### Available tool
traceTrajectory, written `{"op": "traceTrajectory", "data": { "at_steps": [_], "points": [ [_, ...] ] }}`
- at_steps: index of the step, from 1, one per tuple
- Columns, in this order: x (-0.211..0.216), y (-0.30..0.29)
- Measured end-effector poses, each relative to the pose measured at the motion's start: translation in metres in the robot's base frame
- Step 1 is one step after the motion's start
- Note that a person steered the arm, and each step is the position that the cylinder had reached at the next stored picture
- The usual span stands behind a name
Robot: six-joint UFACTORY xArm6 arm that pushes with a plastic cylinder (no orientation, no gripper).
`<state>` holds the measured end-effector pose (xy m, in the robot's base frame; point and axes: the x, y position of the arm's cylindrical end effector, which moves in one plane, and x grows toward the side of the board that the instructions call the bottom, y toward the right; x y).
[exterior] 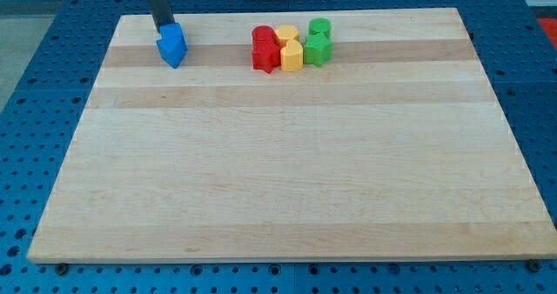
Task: Push the red circle and red star slightly down
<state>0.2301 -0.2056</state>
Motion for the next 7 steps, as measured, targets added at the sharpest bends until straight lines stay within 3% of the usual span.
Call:
{"op": "traceTrajectory", "data": {
  "at_steps": [2,7],
  "points": [
    [0.024,0.002],
    [0.004,0.145]
  ]
}}
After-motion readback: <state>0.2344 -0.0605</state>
